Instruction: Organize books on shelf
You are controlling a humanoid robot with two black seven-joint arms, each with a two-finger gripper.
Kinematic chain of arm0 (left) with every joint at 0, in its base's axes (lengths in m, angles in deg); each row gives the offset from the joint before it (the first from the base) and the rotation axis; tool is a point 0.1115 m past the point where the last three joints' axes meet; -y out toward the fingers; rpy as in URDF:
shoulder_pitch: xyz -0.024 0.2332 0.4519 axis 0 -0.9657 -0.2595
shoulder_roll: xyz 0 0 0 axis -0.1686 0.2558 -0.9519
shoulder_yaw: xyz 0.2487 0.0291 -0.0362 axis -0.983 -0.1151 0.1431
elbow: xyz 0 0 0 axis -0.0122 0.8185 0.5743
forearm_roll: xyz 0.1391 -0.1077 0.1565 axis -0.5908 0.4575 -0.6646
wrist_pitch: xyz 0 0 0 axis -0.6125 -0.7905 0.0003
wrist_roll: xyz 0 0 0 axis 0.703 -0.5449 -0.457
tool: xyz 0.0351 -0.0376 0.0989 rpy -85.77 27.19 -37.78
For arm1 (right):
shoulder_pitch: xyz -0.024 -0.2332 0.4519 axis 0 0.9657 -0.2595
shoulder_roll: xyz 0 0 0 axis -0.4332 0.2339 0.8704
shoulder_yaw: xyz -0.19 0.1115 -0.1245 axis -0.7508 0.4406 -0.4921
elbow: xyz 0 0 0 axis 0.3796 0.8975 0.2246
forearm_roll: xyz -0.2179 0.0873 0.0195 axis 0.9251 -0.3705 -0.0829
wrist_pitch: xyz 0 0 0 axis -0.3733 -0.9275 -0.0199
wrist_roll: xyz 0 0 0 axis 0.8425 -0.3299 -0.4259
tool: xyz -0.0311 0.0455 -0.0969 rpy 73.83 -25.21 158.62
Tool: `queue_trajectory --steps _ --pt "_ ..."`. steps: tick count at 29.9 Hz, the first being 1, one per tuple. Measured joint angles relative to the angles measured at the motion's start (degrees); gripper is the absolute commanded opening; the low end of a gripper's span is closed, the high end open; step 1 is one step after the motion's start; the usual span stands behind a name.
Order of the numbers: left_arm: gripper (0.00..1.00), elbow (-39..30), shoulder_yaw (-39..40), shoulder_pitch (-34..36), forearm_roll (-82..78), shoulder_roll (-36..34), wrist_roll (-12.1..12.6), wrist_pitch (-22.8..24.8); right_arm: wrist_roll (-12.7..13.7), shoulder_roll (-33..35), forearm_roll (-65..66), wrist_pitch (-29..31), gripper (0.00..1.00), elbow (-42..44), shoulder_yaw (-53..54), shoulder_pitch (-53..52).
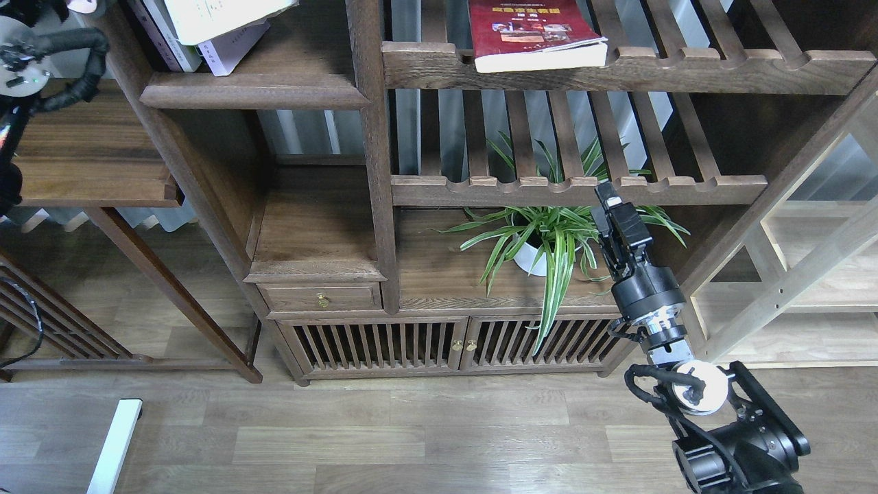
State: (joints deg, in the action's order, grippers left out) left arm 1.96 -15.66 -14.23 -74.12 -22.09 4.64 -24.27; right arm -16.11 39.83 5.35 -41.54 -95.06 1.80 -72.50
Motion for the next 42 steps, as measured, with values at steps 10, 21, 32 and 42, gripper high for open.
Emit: queue_trajectory --steps 10,21,32,42 --pt "0.0 0.5 -3.9 1.7 -3.9 0.7 -1.3 -3.9 -0.1 0.0 -1.0 0.0 0.72 -1.1 0.9 0.0" --pt "0.0 1.8 -5.0 1.6 -5.0 2.3 -2.4 -9.5 -0.1 0.4 -2.6 0.0 0.72 -2.3 2.0 0.1" --pt "0.0 10.5 -6.8 6.1 -5.0 6.9 -5.7 -9.2 -0.1 1.6 -4.1 0.0 0.72 -2.3 2.8 0.1" --pt "0.0 11.9 -8.9 6.7 -5.0 10.1 -5.9 -9.4 -0.1 2.2 -4.5 0.0 0.72 -2.3 3.0 0.1"
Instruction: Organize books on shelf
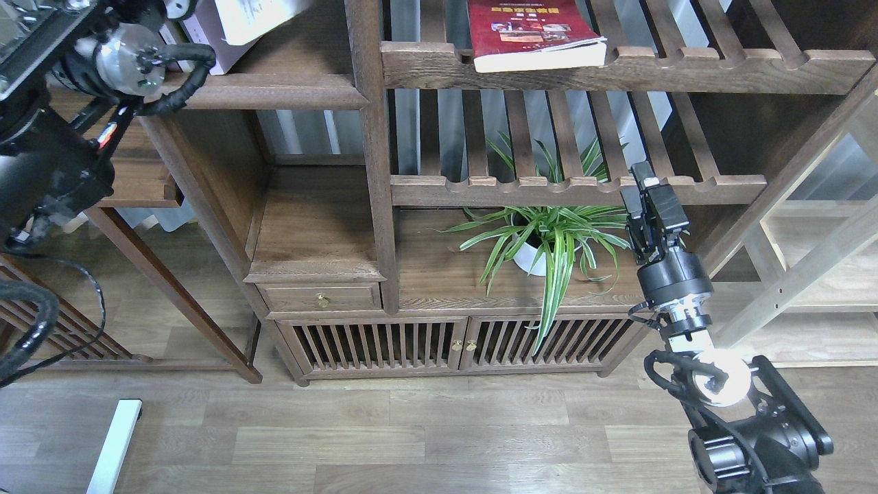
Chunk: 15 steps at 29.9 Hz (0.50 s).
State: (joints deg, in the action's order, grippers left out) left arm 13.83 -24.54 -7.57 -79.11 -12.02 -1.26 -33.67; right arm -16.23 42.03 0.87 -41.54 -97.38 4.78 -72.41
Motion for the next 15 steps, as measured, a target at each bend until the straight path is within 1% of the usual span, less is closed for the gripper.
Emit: queue_trajectory --steps 2,5,8,15 --pt "0.0 0.6 -0.5 0.0 0.0 0.2 -0.4 0.0 0.0 0.1 -0.2 0.0 0.72 0.0 0.0 0.0" --pt "0.0 1.8 -1.2 0.0 0.0 0.9 -1.8 -0.4 0.0 0.2 -0.4 0.0 0.72 0.0 0.1 0.0" --pt "0.0 4.8 -1.5 0.1 -0.1 2.8 -3.0 -0.6 0.0 0.3 -0.5 0.0 0.72 0.0 0.2 0.0" --pt "0.0 10.1 -1.5 1.3 0.1 4.0 -3.7 -0.2 0.0 0.3 -1.1 0.0 0.72 -0.1 1.2 0.0"
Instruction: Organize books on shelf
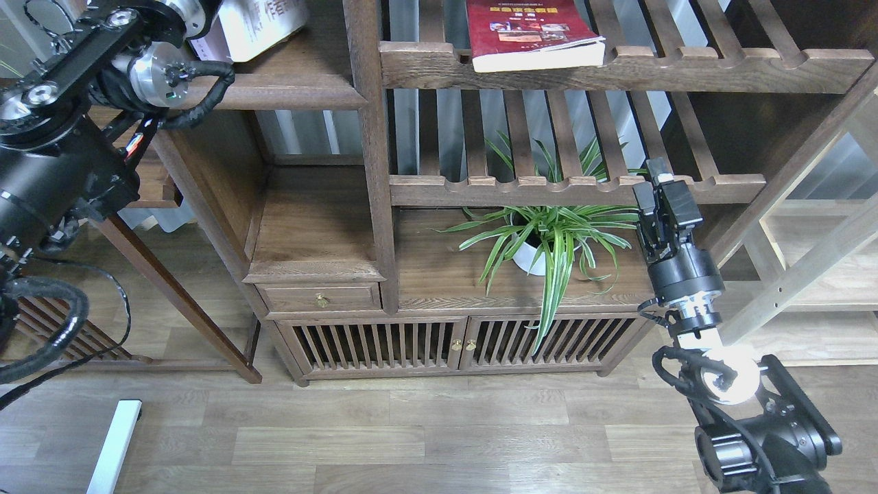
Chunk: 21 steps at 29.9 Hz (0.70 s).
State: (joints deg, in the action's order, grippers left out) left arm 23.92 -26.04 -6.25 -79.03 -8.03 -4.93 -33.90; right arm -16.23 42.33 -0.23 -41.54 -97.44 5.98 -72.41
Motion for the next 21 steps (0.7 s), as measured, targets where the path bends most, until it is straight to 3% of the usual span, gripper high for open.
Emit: queue_trajectory --steps 7,14,21 --pt "0.0 3.8 -0.3 0.8 0.4 0.8 -0.7 0.6 0.0 0.1 -0.2 0.0 0.72 0.0 0.1 0.0" --pt "0.0 6.6 -0.6 1.3 0.6 2.9 -3.5 1.9 0.0 0.1 -0.3 0.0 0.72 0.1 0.1 0.0" --pt "0.03 6.7 -0.8 1.7 0.6 4.3 -3.7 1.8 0.0 0.1 -0.3 0.0 0.72 0.1 0.2 0.0"
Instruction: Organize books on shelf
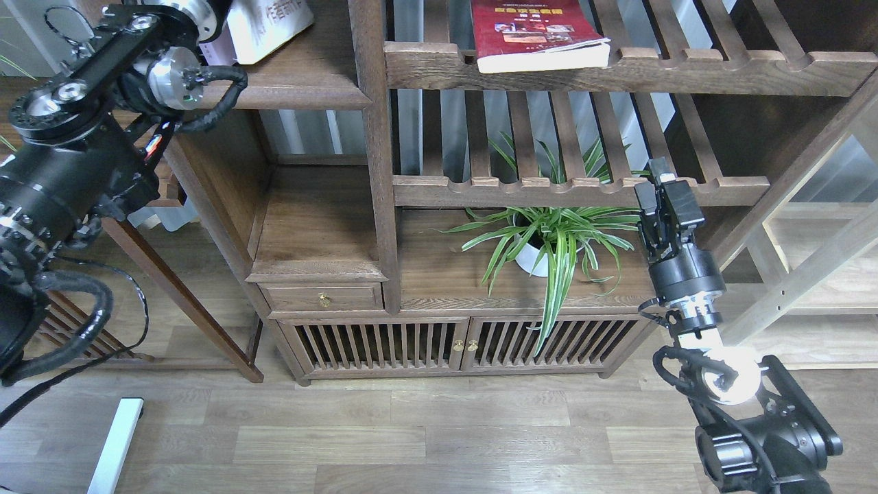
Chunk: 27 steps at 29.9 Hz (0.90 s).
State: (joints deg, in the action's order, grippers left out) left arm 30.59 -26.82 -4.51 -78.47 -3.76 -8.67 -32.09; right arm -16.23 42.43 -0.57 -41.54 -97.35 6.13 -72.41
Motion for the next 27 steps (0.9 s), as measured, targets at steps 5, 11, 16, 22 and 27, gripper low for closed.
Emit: queue_trajectory --steps 5,11,16,22,27 --pt "0.05 0.0 -0.5 0.4 0.0 0.0 -0.1 -0.1 0.0 0.6 -0.6 0.0 0.72 0.0 0.4 0.0" --pt "0.02 -0.1 -1.7 0.5 0.0 0.0 -3.9 0.0 0.0 0.6 -0.7 0.0 0.72 0.0 0.6 0.1" --pt "0.02 -0.3 -3.5 0.3 0.0 -0.2 -7.2 0.0 0.0 0.7 -0.8 0.0 0.72 0.0 0.6 0.2" --pt "0.02 -0.6 -4.3 -0.3 0.2 -0.6 -8.5 0.2 0.0 0.7 -0.8 0.0 0.72 0.0 0.6 0.3" --pt "0.02 -0.6 -4.6 -1.1 0.2 -0.8 -11.2 0.2 0.0 0.7 -1.2 0.0 0.72 0.0 0.6 0.5"
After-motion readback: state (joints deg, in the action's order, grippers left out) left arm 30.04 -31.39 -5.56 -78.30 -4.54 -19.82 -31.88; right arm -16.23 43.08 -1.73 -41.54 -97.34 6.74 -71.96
